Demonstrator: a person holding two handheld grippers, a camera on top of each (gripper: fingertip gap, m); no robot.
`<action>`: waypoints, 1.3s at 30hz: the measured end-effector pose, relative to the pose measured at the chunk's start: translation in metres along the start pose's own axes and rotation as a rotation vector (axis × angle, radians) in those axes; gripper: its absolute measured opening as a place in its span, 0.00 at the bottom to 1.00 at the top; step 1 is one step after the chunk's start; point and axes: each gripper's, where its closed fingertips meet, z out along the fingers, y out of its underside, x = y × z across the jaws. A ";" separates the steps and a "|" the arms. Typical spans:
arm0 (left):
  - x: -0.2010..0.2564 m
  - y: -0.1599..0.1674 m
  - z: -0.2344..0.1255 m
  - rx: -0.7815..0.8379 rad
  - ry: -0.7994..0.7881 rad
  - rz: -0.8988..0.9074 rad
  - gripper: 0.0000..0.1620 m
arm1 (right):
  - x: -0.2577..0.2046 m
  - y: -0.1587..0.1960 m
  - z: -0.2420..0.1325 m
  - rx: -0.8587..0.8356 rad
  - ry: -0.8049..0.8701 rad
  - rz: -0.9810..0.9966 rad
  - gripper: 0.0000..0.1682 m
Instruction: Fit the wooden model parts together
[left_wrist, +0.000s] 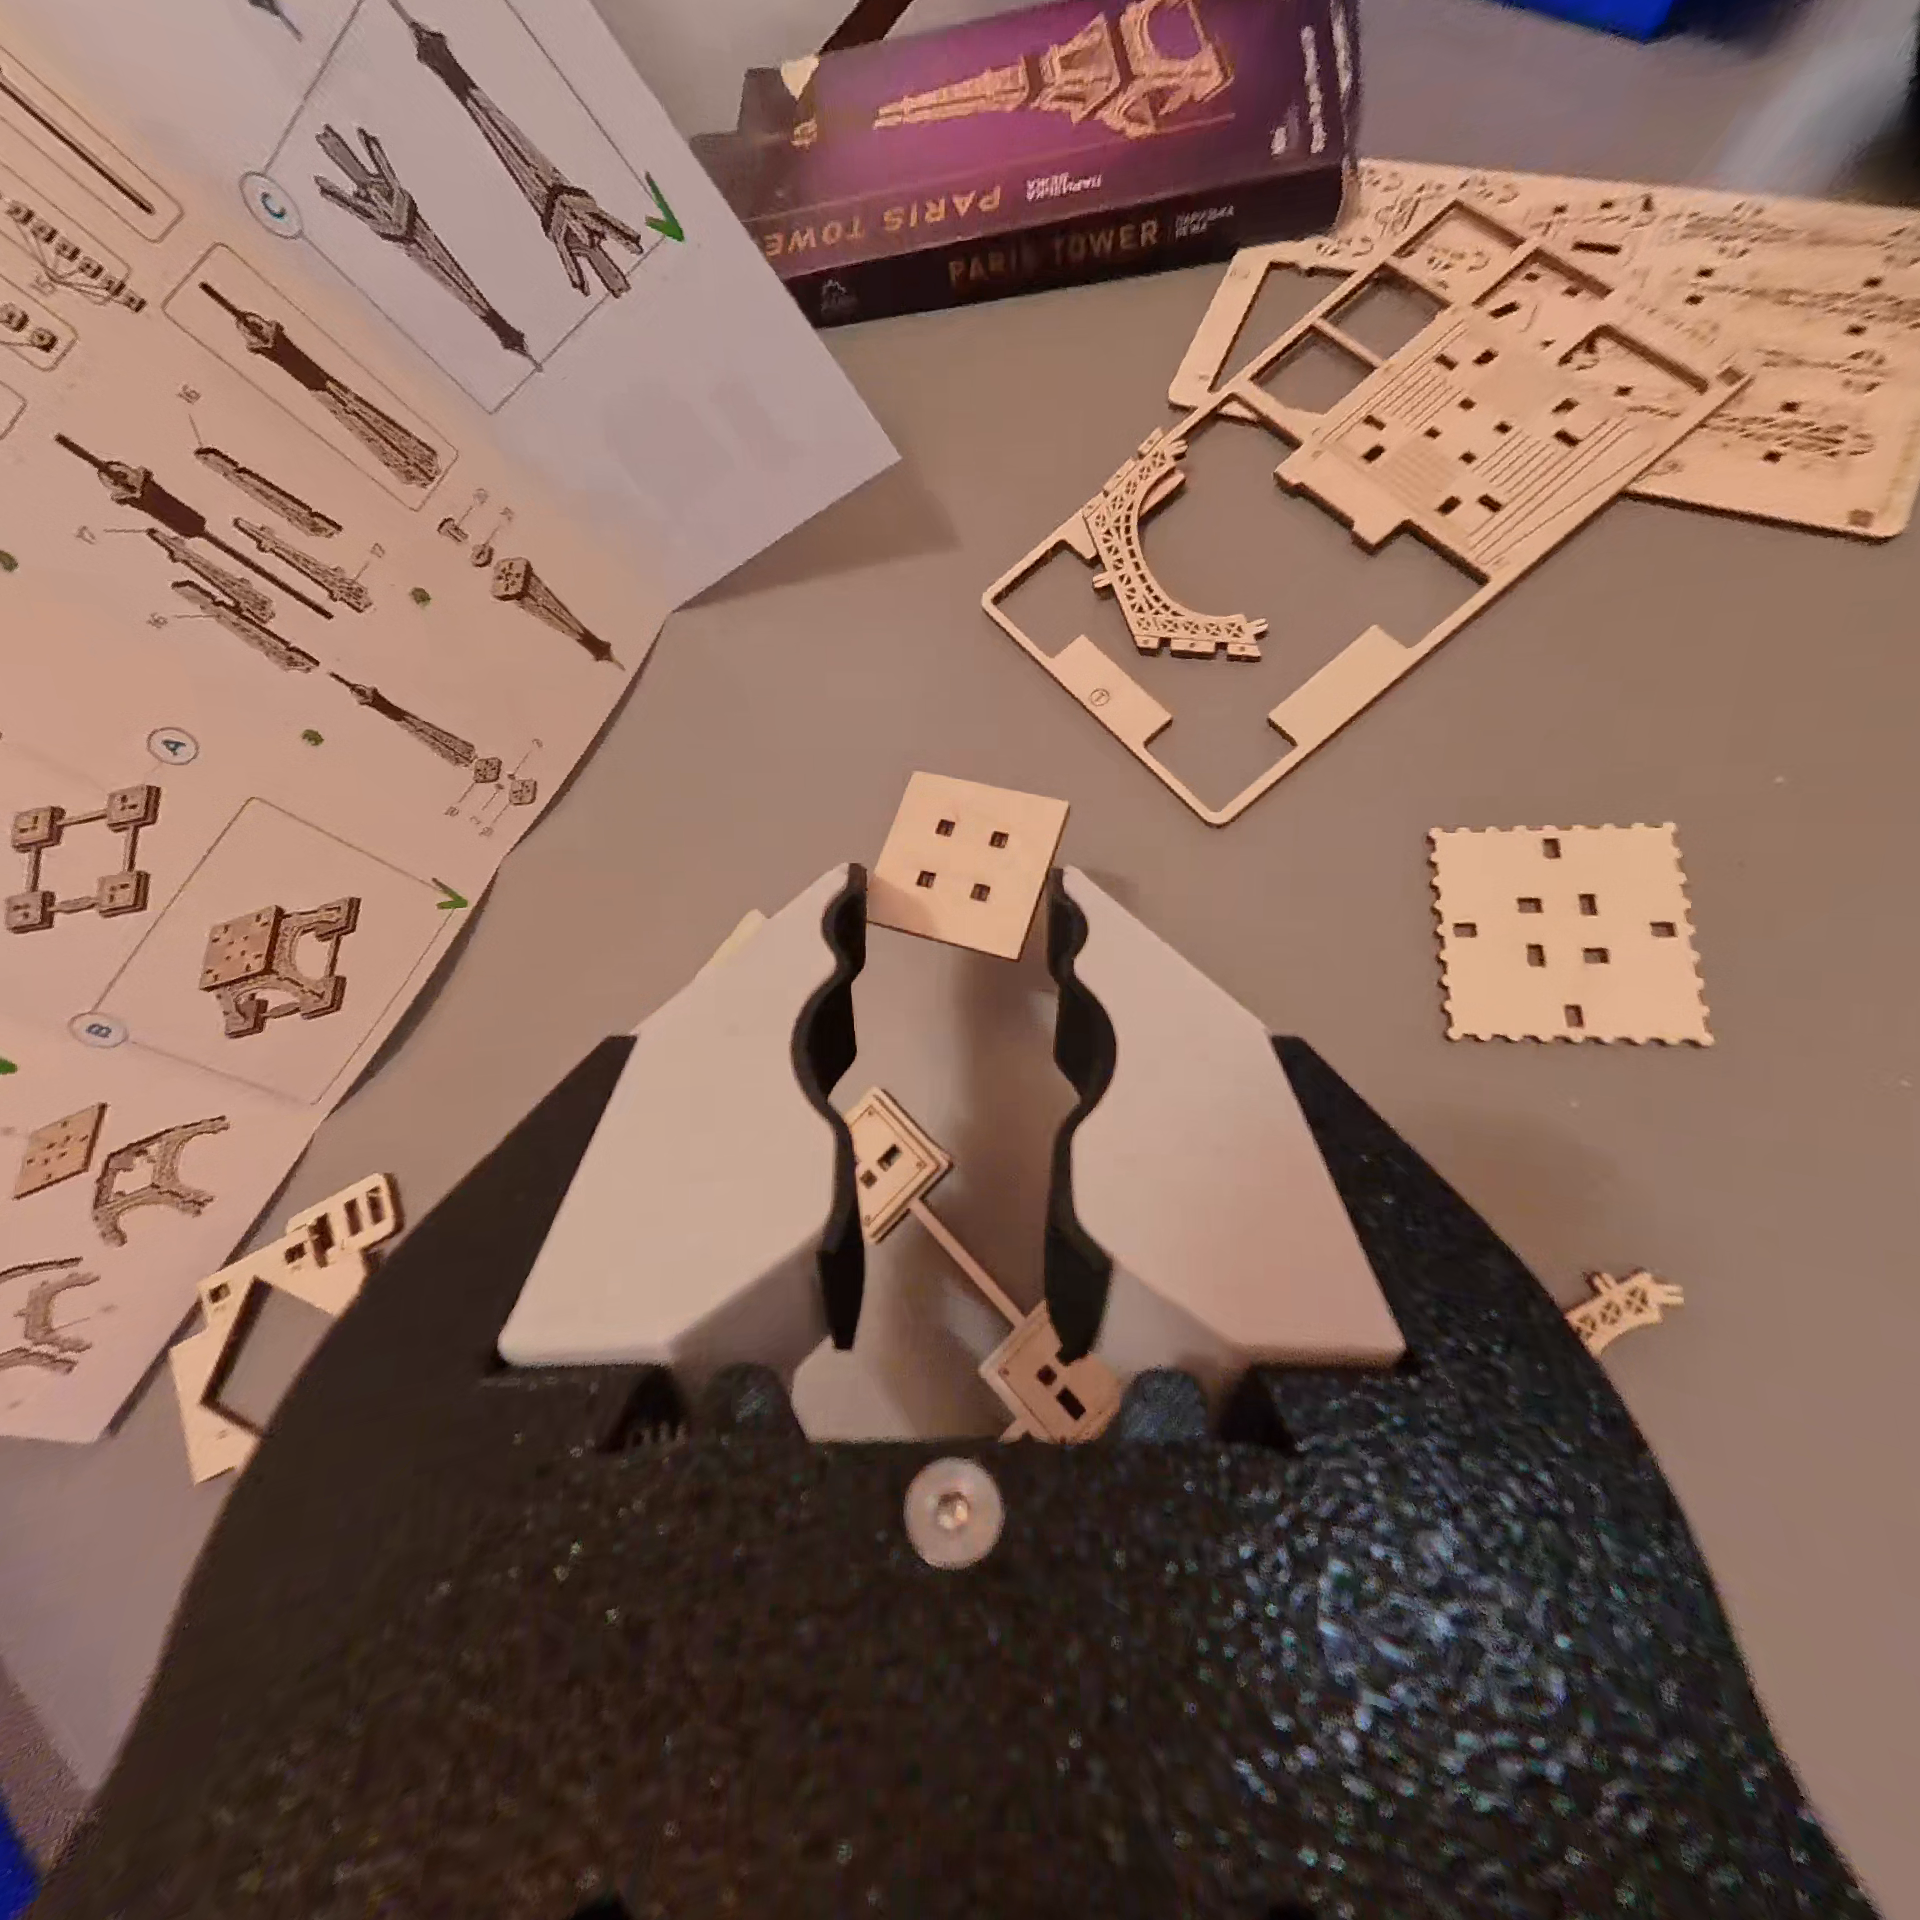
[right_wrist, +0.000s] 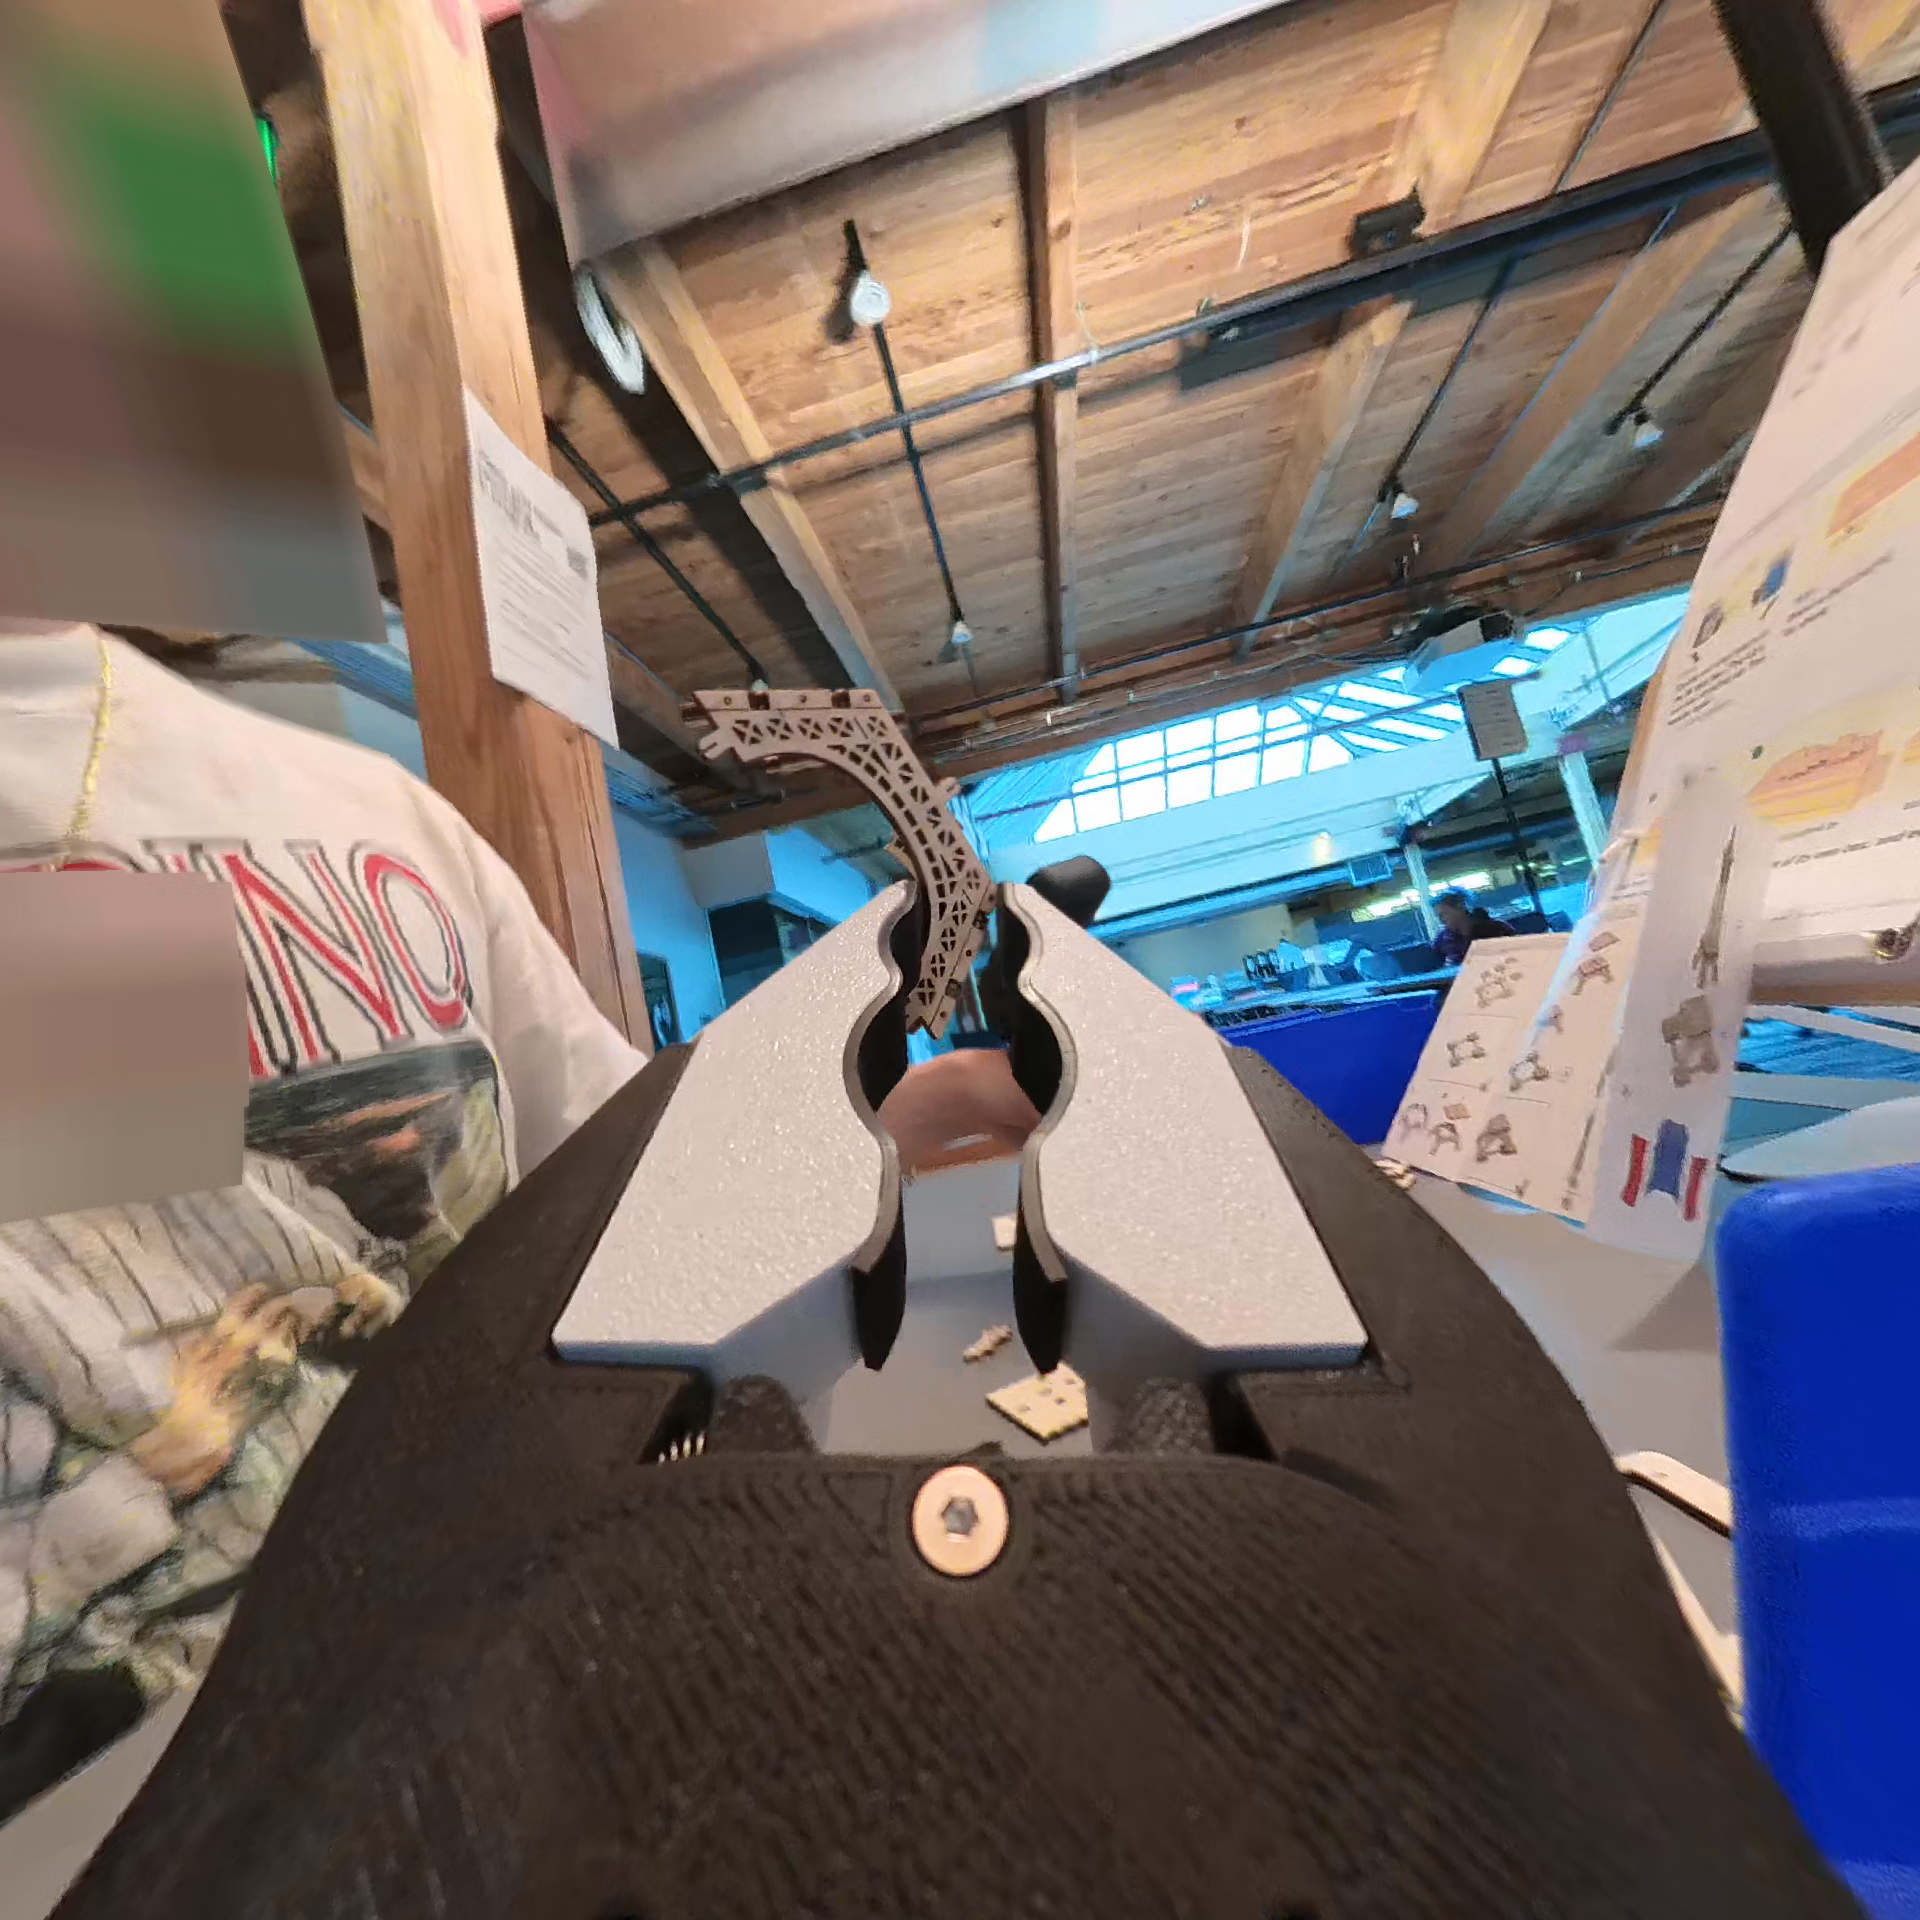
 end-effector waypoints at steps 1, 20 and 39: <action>0.000 0.001 0.002 -0.014 -0.012 0.001 0.20 | -0.005 -0.003 0.001 0.009 -0.023 -0.003 0.06; 0.004 0.006 0.011 -0.053 -0.107 -0.083 0.25 | -0.013 0.012 0.005 -0.059 -0.037 0.014 0.06; 0.048 -0.057 0.060 -0.036 0.068 0.075 0.26 | -0.012 -0.052 -0.033 0.195 0.012 -0.059 0.06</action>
